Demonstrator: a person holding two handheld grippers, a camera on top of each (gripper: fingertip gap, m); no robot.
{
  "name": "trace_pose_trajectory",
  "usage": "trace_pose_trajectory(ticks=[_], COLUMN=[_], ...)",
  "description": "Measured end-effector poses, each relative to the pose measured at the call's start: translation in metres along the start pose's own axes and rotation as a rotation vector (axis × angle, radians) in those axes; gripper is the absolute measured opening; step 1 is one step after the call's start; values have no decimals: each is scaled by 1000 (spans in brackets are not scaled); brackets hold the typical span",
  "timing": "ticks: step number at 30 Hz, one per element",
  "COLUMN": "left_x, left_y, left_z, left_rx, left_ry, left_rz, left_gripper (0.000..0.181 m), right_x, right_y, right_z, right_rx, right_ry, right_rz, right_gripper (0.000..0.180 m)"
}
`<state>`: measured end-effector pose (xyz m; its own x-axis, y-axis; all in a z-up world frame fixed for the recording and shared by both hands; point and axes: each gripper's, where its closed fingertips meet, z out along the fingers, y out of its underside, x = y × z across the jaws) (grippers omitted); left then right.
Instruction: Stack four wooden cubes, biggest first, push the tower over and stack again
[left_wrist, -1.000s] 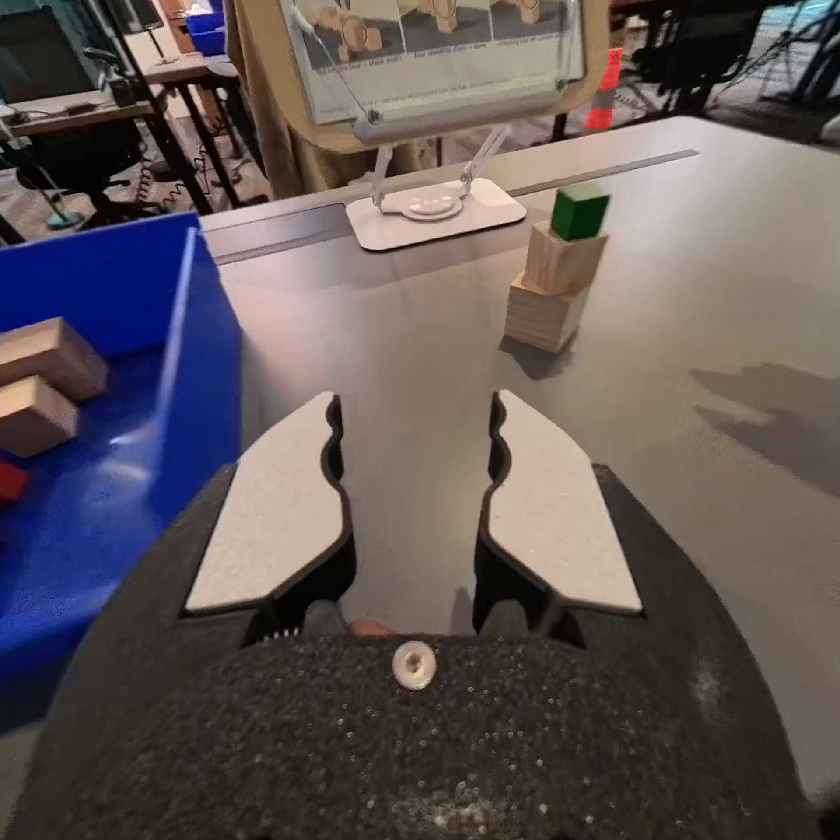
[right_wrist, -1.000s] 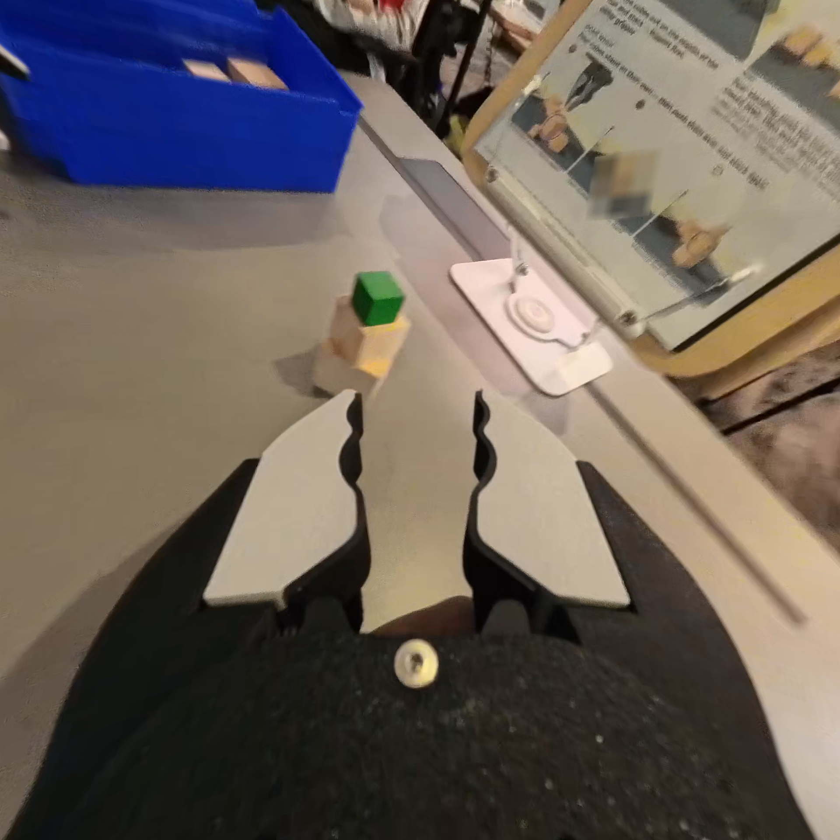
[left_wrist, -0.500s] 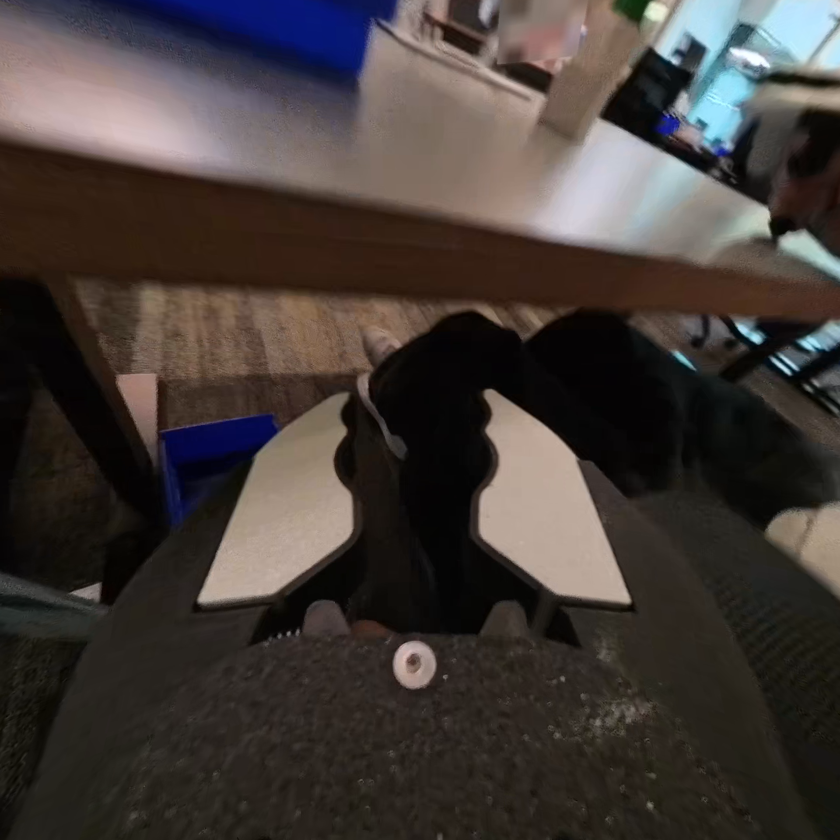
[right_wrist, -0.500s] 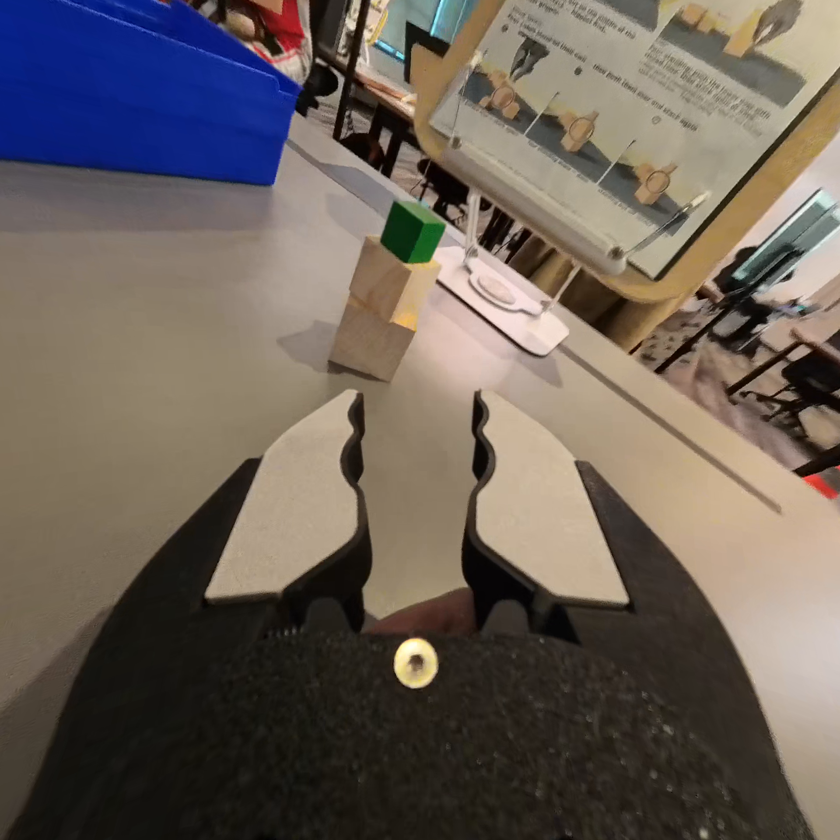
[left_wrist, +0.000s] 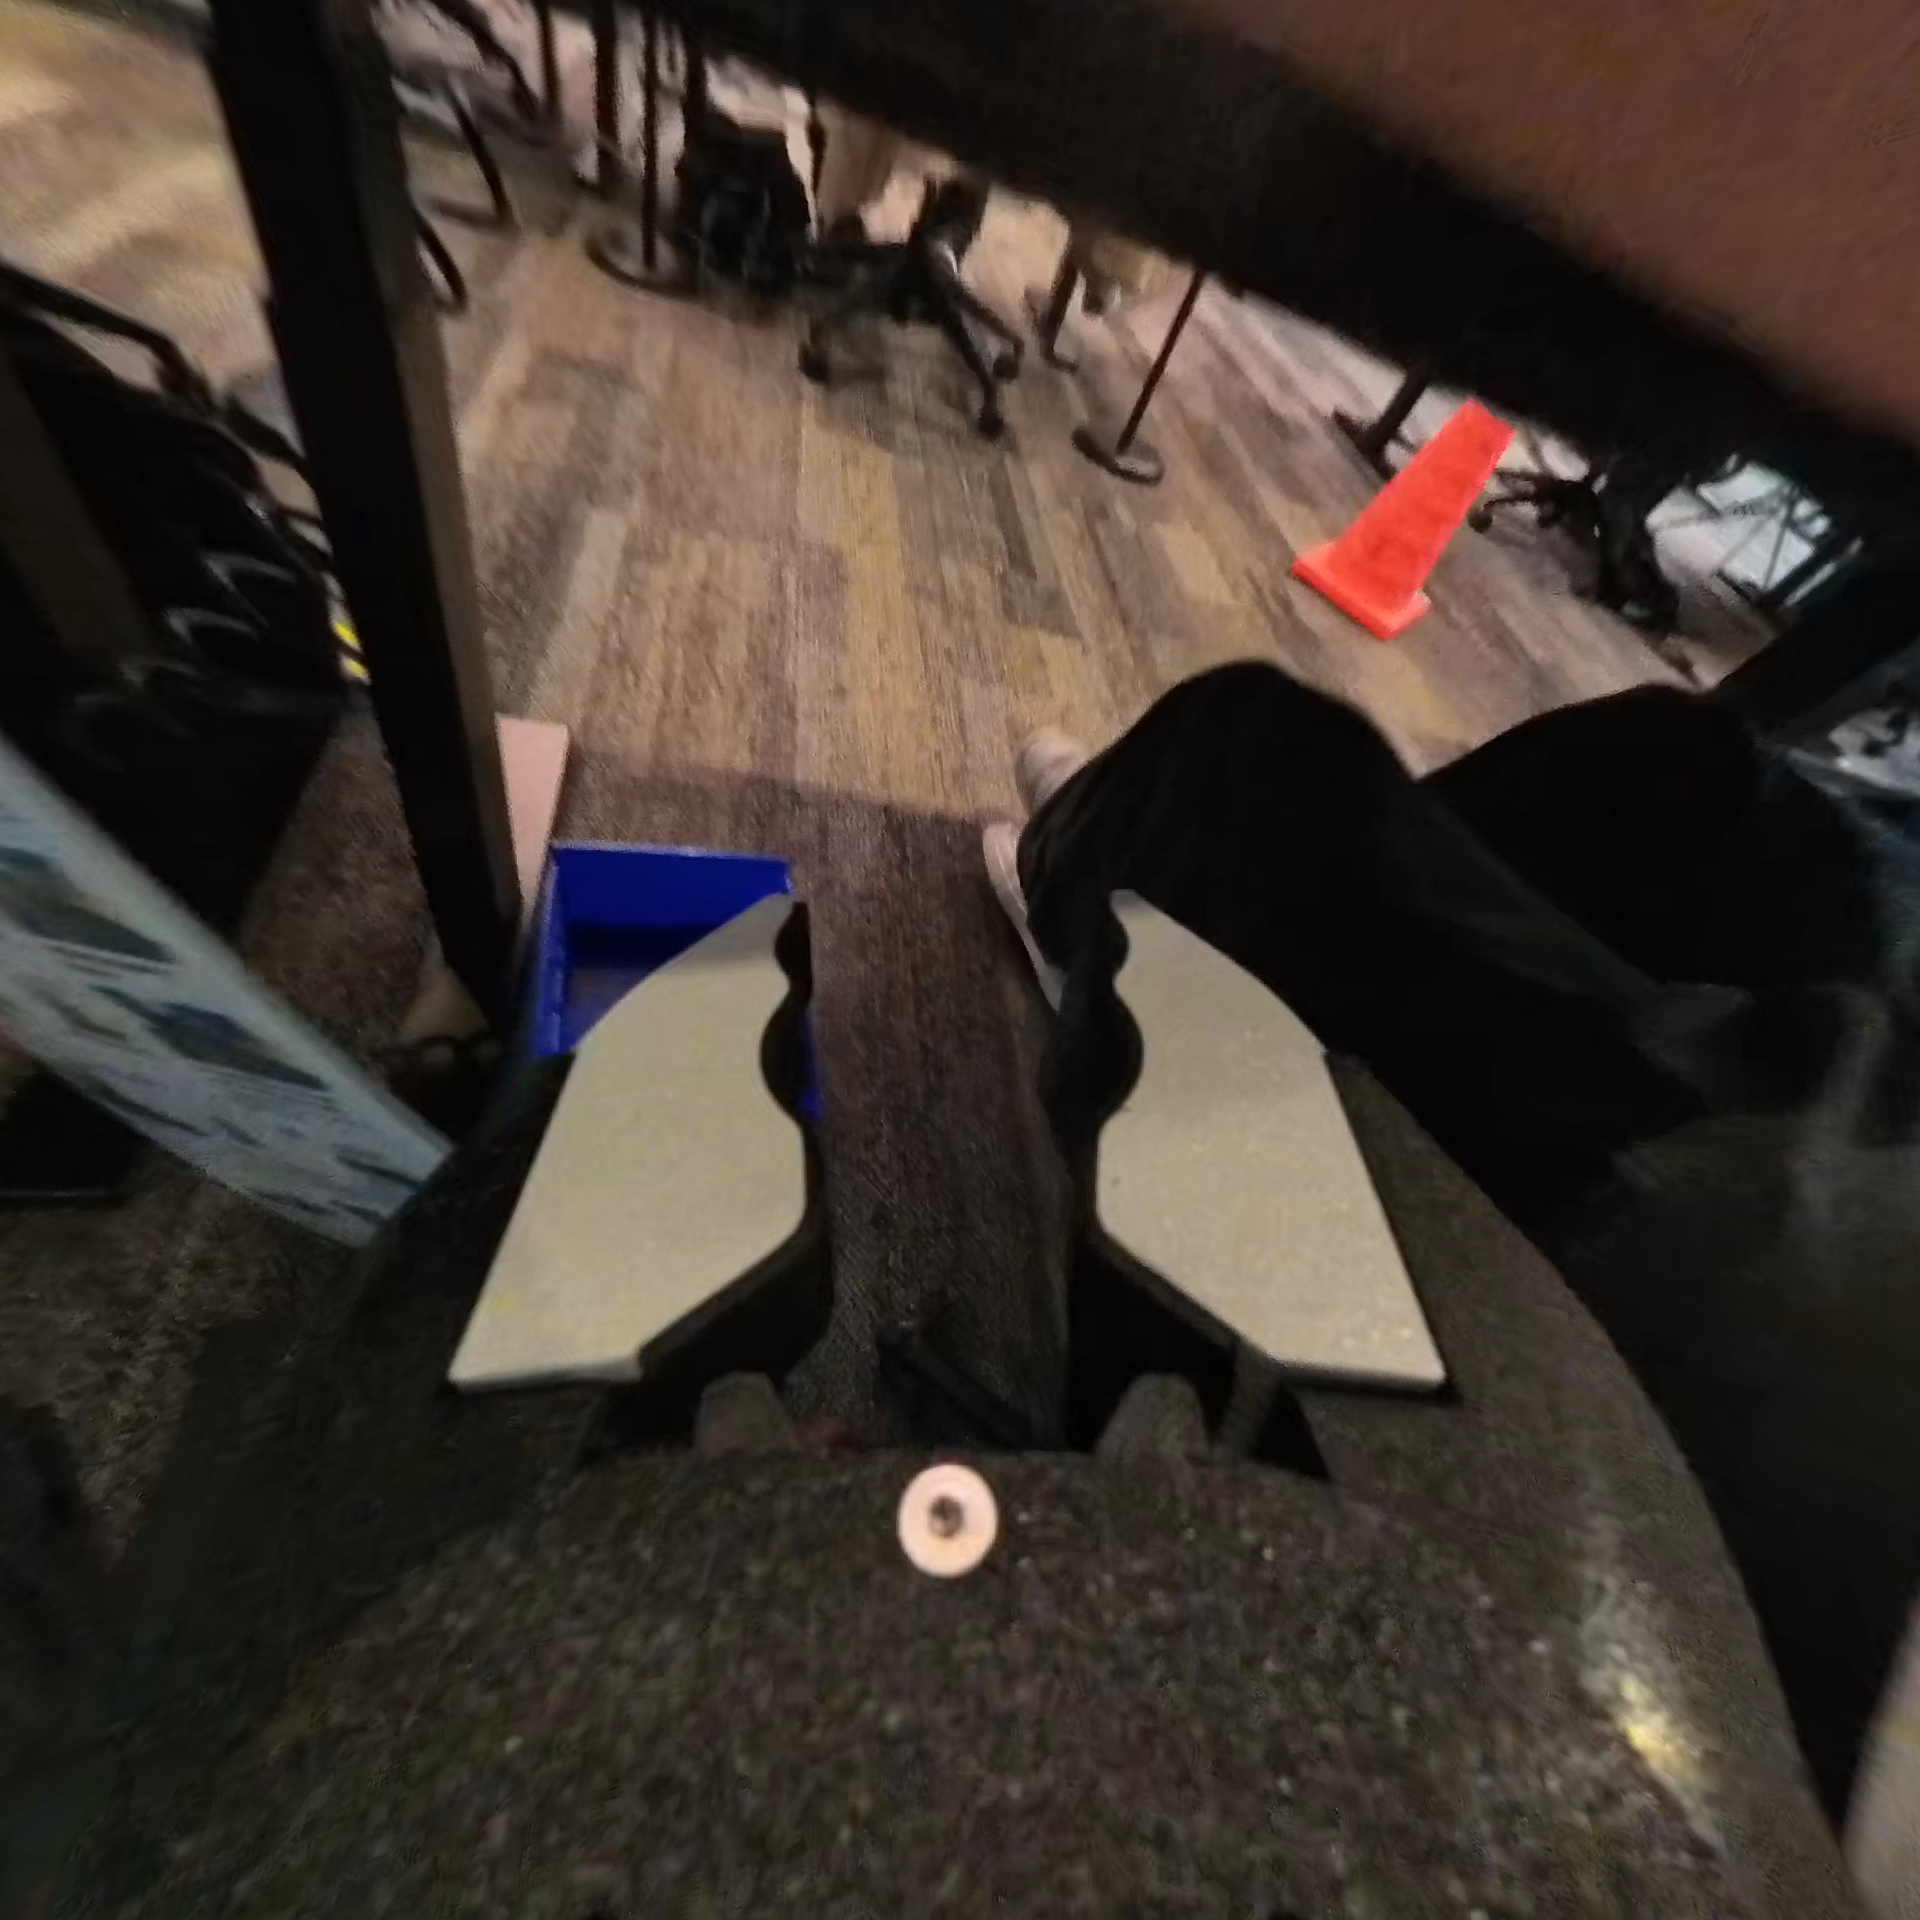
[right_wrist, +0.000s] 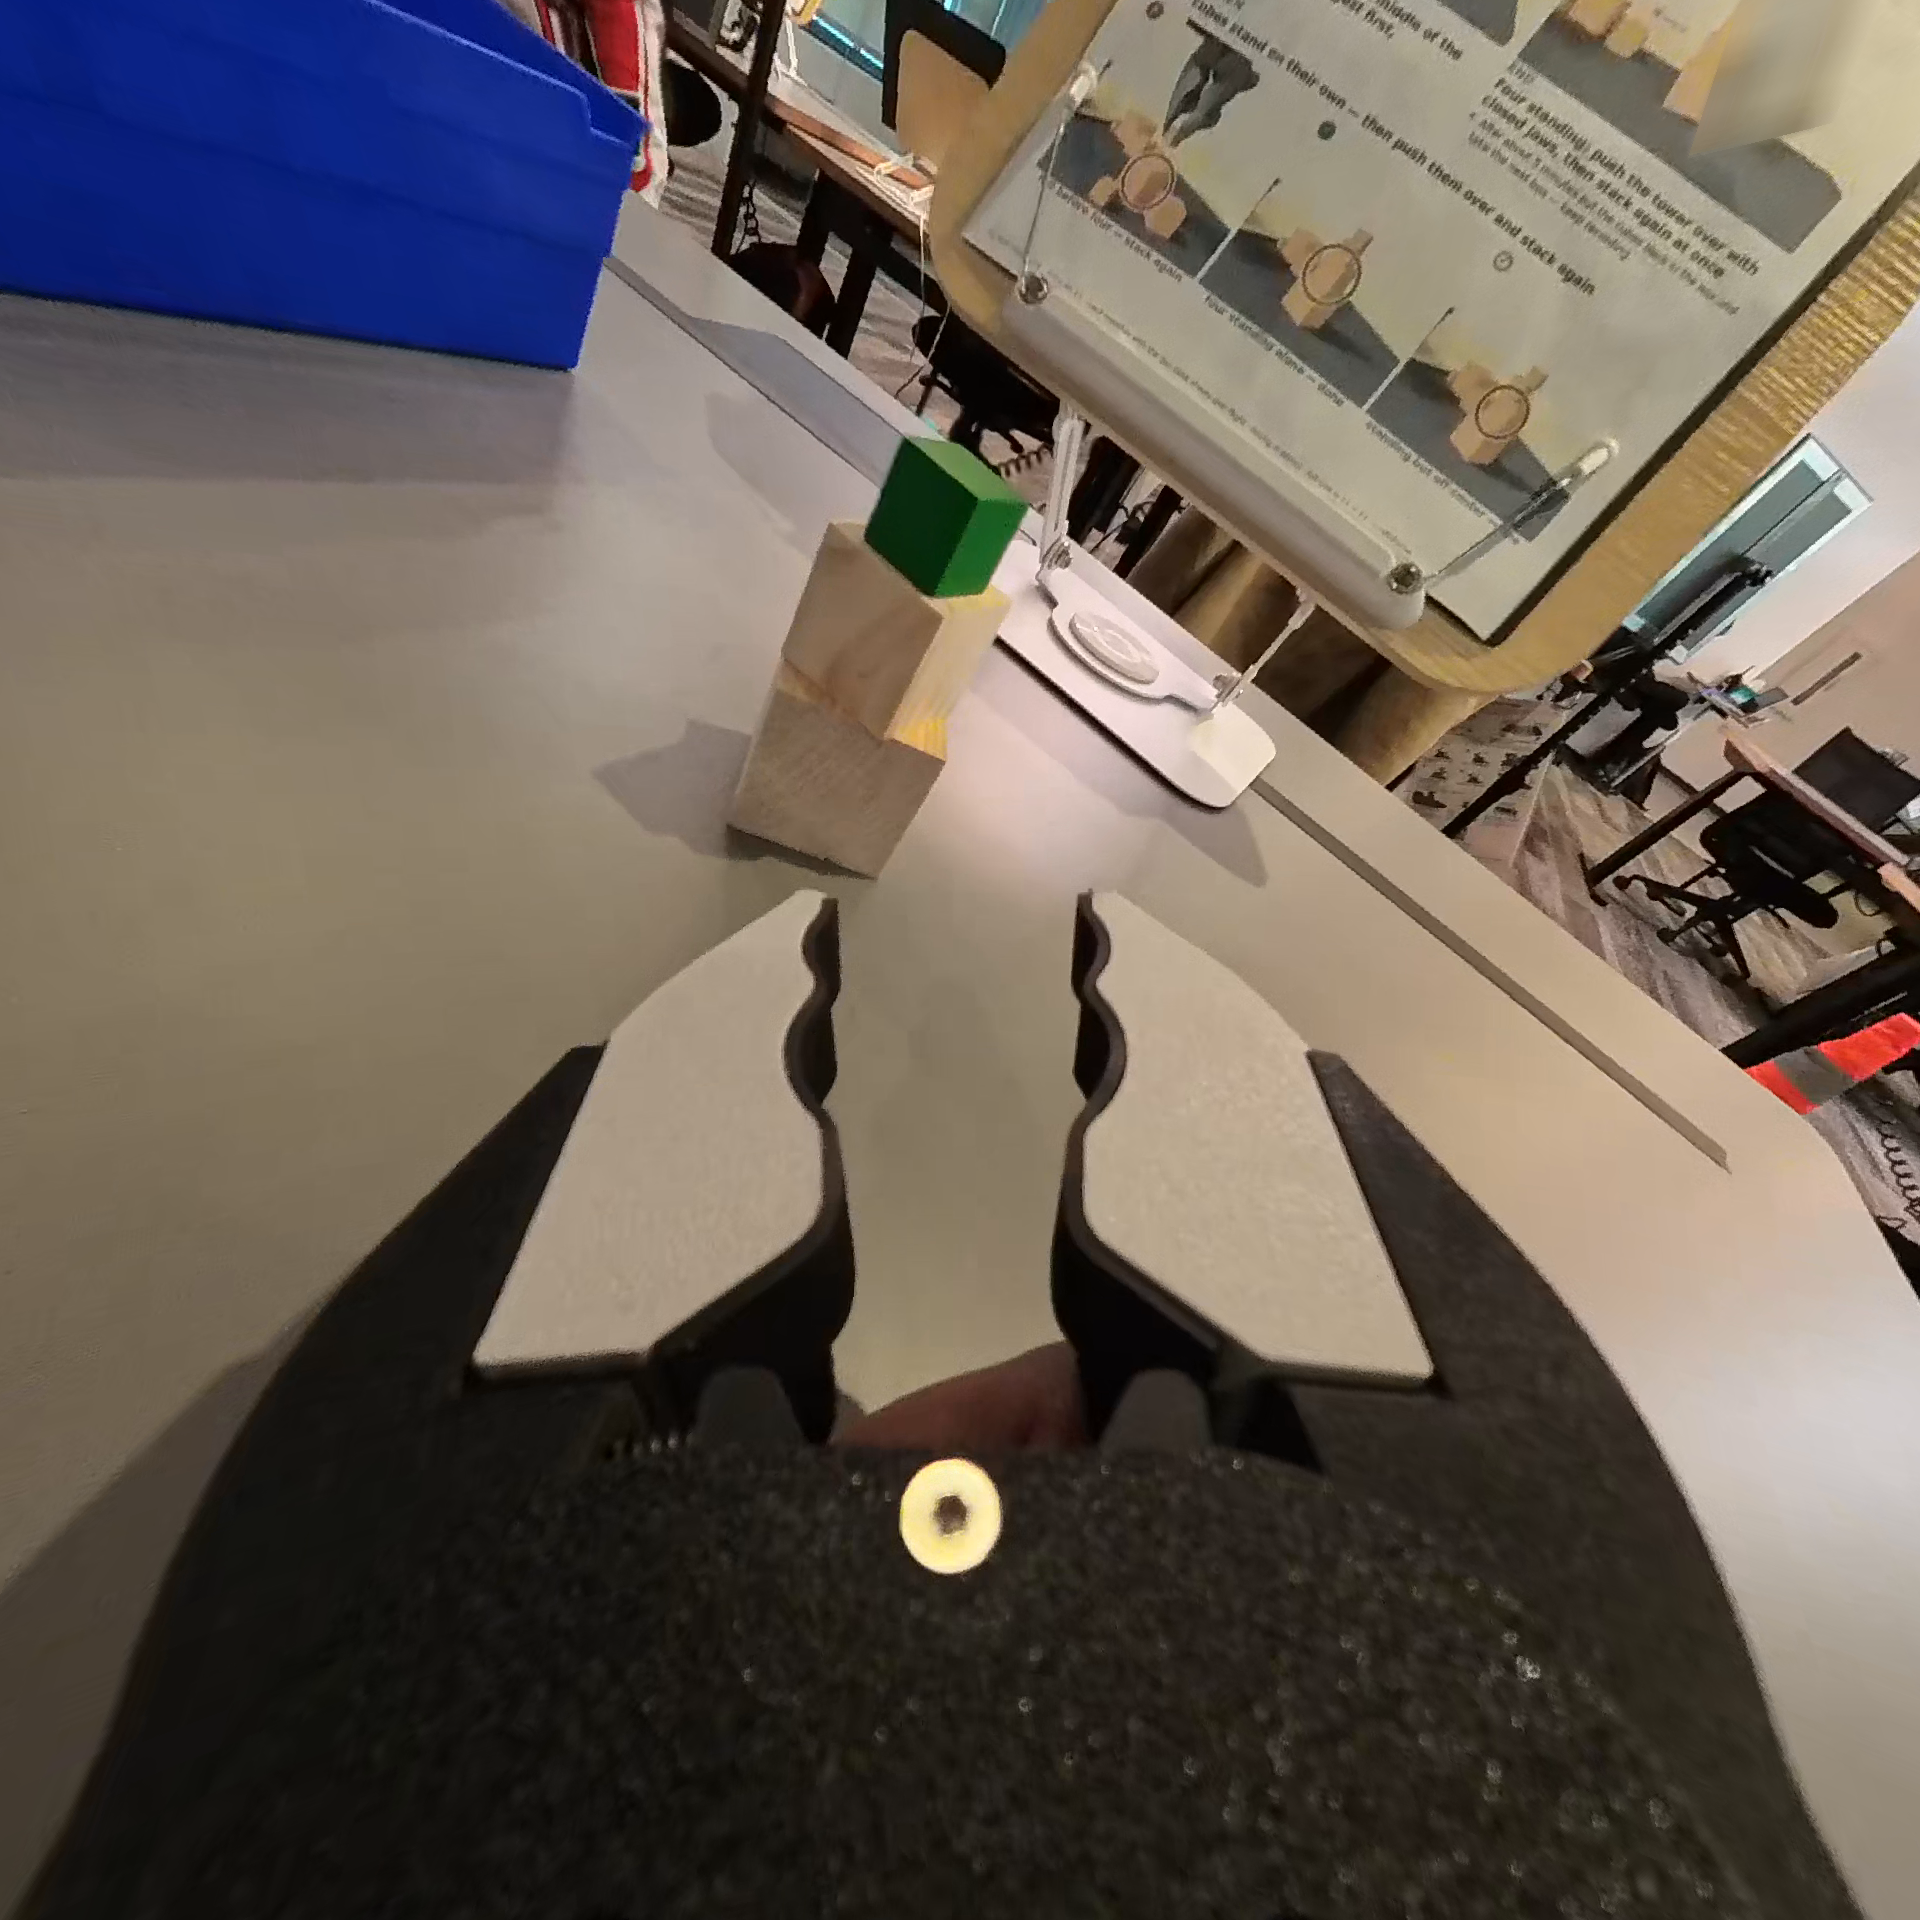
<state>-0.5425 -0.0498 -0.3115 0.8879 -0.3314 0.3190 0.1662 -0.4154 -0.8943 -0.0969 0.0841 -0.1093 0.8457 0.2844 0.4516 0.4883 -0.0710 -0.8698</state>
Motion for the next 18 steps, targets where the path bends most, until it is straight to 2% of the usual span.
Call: trace_pose_trajectory(ticks=[5, 7, 10, 12, 14, 16, 18], left_x=[61, 103, 142, 179, 215, 237, 239], left_y=[-91, -123, -159, -184, -212, -231, -230], left_z=[-55, -60, -46, -24, 16, 76, 146], left_rx=[129, 121, -3, -68, -49, -43, -100], left_ry=[111, 151, 24, 44, 83, 32, -64], left_rz=[59, 175, 351, 308, 276, 330, 414], left_gripper=[58, 61, 67, 68, 71, 72, 75], right_x=[-7, -12, -12, -11, -11, -9, 2], right_y=[-4, 0, 15, 21, 22, 23, 27], right_z=[-3, -1, 0, -5, -11, -13, -12], right_rx=[30, -9, -148, -207, -216, -208, -185], right_ry=[15, -29, -80, -111, -150, -178, -154], right_rz=[-76, -62, 21, 81, 142, 186, 209], right_gripper=[42, 47, 59, 63, 64, 64, 61])
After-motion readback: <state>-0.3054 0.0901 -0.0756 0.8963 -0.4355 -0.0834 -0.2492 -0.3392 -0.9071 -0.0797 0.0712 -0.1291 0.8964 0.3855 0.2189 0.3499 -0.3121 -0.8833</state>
